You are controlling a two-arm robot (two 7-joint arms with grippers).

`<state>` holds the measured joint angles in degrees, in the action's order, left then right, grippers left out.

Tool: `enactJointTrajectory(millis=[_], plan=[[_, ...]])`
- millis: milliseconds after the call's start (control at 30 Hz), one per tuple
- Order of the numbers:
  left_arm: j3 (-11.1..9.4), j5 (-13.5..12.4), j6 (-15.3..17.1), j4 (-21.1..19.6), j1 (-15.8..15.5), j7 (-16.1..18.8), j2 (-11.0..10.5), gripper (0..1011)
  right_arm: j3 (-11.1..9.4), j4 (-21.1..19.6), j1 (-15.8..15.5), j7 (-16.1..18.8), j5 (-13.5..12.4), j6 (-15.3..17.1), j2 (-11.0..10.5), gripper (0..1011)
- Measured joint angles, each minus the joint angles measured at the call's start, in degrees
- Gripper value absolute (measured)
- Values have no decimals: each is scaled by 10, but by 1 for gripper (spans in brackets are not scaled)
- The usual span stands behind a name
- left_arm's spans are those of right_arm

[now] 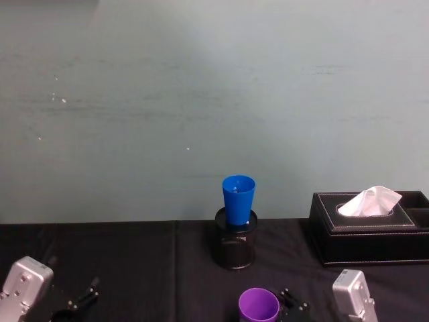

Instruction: Pick up one cup with a gripper and tap it against the other cup.

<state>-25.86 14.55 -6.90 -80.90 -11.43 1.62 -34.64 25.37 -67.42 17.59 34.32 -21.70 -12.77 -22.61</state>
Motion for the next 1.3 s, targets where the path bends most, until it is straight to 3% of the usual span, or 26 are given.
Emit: enactJointTrajectory(millis=[367, 667, 1300], plan=[[0, 0, 0, 0, 0, 0, 0, 1000, 0, 1, 1, 2, 1, -2, 0, 995], [0, 0, 0, 0, 0, 0, 0, 1000, 0, -1, 0, 1, 0, -1, 0, 805], [0, 0, 0, 0, 0, 0, 0, 1000, 1, -1, -1, 0, -1, 0, -1, 732]])
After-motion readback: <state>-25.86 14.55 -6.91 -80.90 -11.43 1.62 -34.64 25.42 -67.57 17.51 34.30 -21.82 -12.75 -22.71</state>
